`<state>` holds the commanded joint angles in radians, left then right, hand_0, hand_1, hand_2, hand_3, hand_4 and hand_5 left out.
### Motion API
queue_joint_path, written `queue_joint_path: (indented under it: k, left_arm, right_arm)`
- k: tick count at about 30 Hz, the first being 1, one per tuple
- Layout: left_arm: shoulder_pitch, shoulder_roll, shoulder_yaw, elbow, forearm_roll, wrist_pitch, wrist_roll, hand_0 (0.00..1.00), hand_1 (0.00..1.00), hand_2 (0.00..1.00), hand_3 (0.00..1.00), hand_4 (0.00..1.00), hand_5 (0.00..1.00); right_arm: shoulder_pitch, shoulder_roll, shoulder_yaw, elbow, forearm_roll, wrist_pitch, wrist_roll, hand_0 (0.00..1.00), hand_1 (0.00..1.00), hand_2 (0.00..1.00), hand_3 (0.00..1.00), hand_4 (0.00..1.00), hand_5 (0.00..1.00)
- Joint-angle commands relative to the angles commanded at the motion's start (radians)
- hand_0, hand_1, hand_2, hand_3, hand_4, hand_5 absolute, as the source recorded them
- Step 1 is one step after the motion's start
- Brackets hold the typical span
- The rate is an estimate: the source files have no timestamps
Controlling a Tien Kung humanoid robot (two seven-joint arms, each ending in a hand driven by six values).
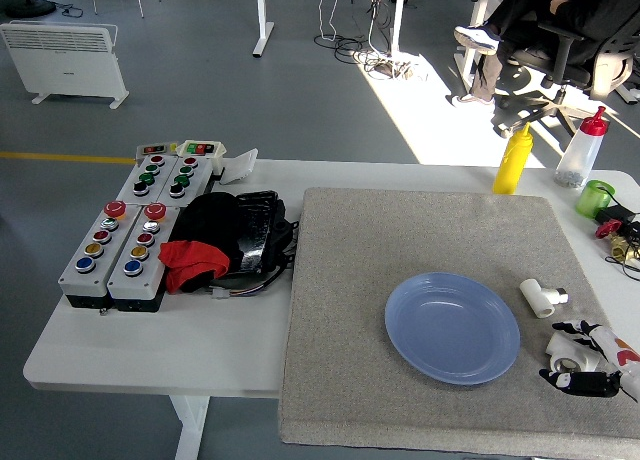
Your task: Pick pipe place plate twice
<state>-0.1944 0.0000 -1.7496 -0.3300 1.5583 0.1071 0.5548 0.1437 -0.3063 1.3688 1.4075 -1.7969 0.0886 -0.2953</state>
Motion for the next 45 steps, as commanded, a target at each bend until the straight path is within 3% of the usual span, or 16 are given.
queue_joint_path:
  k: [2,3,8,9,14,15,20,21,26,27,32,33,38,39,45]
  left_arm:
    - [-0.001,0.000,-0.001,0.000,0.002,-0.001,0.000,0.683,0.677,0.718,0.662,0.396,0.998]
    - [-0.001,0.000,-0.001,0.000,0.002,-0.001,0.000,0.683,0.676,0.715,0.661,0.395,0.998]
    - [-0.002,0.000,-0.001,0.000,0.003,-0.001,0.001,0.683,0.676,0.715,0.661,0.395,0.998]
    - [-0.002,0.000,-0.001,0.000,0.003,-0.001,0.001,0.683,0.676,0.713,0.661,0.394,0.998]
    - [0.000,0.000,-0.003,-0.001,0.006,0.000,0.003,0.683,0.676,0.713,0.661,0.394,0.998]
    - [0.000,0.000,-0.003,-0.001,0.007,0.000,0.003,0.683,0.676,0.714,0.660,0.394,0.998]
    - [0.003,0.000,-0.004,-0.003,0.009,-0.001,0.007,0.683,0.676,0.714,0.660,0.394,0.998]
    - [0.004,0.000,-0.003,-0.003,0.009,-0.001,0.007,0.683,0.676,0.713,0.661,0.393,0.998]
    - [0.008,0.000,-0.004,-0.004,0.013,-0.002,0.010,0.683,0.676,0.713,0.661,0.393,0.998]
    - [0.009,0.000,-0.004,-0.004,0.014,-0.002,0.011,0.683,0.676,0.713,0.660,0.393,0.998]
    - [0.011,0.000,-0.005,-0.005,0.017,-0.002,0.013,0.683,0.676,0.713,0.660,0.393,0.998]
    - [0.012,0.000,-0.005,-0.005,0.018,-0.003,0.014,0.683,0.677,0.713,0.660,0.393,0.998]
    - [0.013,0.000,-0.007,-0.006,0.024,-0.004,0.017,0.683,0.677,0.713,0.660,0.393,0.998]
    - [0.013,0.000,-0.006,-0.006,0.024,-0.004,0.017,0.683,0.677,0.712,0.661,0.392,0.998]
    - [0.009,0.000,-0.002,-0.004,0.017,-0.004,0.013,0.683,0.675,0.712,0.660,0.393,0.998]
  right_arm:
    - [0.003,-0.005,-0.003,-0.001,-0.017,0.002,-0.005,0.868,0.791,0.819,0.788,0.860,0.468]
    - [0.003,-0.005,-0.003,-0.001,-0.020,0.003,-0.006,0.698,0.691,0.693,0.758,0.851,0.462]
    - [0.004,-0.009,-0.005,-0.002,-0.036,0.005,-0.013,0.698,0.691,0.693,0.758,0.851,0.462]
    - [0.004,-0.009,-0.005,-0.002,-0.037,0.005,-0.013,0.555,0.619,0.634,0.741,0.847,0.464]
    - [0.009,-0.012,-0.027,-0.013,-0.040,0.010,-0.019,0.555,0.619,0.634,0.741,0.847,0.464]
    - [0.009,-0.012,-0.028,-0.014,-0.040,0.010,-0.020,0.465,0.575,0.613,0.729,0.834,0.479]
    - [0.009,-0.009,-0.038,-0.031,-0.038,0.003,-0.015,0.465,0.575,0.613,0.729,0.834,0.479]
    - [0.009,-0.008,-0.040,-0.034,-0.038,-0.001,-0.013,0.419,0.550,0.605,0.718,0.817,0.473]
    - [0.007,-0.006,-0.044,-0.049,-0.039,-0.044,0.011,0.419,0.550,0.605,0.718,0.817,0.473]
    - [0.006,-0.006,-0.044,-0.051,-0.040,-0.052,0.013,0.368,0.507,0.585,0.693,0.749,0.418]
    - [0.005,-0.008,-0.042,-0.052,-0.038,-0.069,0.022,0.368,0.507,0.585,0.693,0.749,0.418]
    - [0.004,-0.008,-0.042,-0.051,-0.036,-0.075,0.027,0.310,0.469,0.558,0.668,0.691,0.377]
    - [0.005,-0.010,-0.043,-0.048,-0.028,-0.090,0.041,0.310,0.469,0.558,0.668,0.691,0.377]
    - [0.005,-0.011,-0.043,-0.046,-0.027,-0.092,0.043,0.299,0.454,0.552,0.663,0.630,0.334]
    - [0.011,-0.017,-0.042,-0.037,-0.019,-0.101,0.050,0.290,0.448,0.549,0.657,0.608,0.319]
